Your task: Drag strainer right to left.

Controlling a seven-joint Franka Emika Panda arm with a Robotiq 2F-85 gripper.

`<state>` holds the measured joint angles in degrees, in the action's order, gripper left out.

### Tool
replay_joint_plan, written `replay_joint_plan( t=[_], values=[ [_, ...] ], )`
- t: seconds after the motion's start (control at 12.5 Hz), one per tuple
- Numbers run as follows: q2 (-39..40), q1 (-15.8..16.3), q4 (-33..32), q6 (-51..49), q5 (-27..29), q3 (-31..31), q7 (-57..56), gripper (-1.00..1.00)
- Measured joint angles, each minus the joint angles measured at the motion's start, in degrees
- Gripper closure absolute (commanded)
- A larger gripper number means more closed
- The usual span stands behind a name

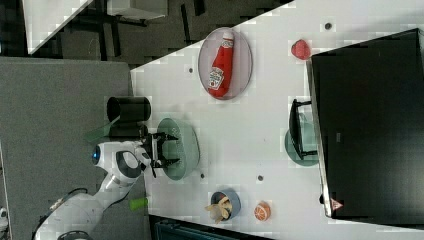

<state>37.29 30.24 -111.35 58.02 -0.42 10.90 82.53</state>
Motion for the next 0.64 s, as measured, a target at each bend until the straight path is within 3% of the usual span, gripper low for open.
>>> replay_joint_plan(
  t=[0.32,0.64],
  values=[
    [-8.88,-0.48,-1.45,-17.46,0.00,-1.71,-9.96,-1.00],
    [-24.14,-1.04,-1.40,-28.37,0.31,-7.31,-24.00,-1.00]
  ],
)
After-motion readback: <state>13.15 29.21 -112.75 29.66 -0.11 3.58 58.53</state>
